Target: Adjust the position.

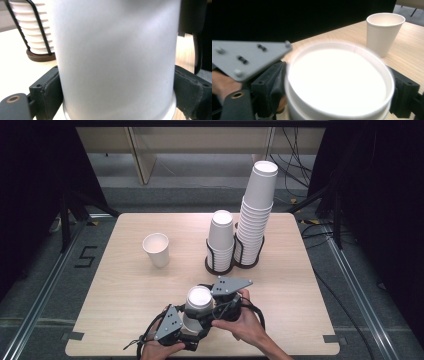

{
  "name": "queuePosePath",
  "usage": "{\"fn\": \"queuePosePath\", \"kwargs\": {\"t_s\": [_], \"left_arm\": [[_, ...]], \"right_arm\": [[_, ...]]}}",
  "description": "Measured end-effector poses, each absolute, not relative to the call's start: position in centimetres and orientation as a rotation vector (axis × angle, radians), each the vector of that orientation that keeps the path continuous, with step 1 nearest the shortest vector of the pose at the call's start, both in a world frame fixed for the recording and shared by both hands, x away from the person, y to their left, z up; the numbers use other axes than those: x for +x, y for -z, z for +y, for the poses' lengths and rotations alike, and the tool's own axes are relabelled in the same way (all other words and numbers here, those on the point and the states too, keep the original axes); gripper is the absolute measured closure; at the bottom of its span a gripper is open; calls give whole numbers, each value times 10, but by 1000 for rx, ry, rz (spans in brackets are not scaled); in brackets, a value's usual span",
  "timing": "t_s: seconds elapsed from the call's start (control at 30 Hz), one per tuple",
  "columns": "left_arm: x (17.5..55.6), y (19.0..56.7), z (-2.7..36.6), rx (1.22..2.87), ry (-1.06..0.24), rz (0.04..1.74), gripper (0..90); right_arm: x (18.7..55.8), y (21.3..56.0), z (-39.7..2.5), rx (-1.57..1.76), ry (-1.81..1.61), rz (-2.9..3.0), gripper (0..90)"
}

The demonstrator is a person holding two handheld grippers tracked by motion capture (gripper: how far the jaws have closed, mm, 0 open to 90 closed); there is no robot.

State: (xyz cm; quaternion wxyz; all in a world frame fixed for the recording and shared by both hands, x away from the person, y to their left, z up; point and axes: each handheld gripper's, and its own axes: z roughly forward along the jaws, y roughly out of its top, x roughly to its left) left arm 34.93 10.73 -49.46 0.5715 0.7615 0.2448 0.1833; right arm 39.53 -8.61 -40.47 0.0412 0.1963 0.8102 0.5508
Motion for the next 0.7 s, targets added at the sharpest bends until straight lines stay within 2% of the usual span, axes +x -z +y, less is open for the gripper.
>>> {"fn": "queuePosePath", "kwargs": {"t_s": [0.07,0.33,0.7], "left_arm": [[350,495,107,1780,-420,566,92],[349,494,109,1854,-436,545,92],[350,492,112,1743,-450,533,38]], "right_arm": [[395,400,-90,599,-1663,2490,233],[398,402,-95,602,-1627,2550,246],[404,395,-103,669,-1746,2498,260]]}}
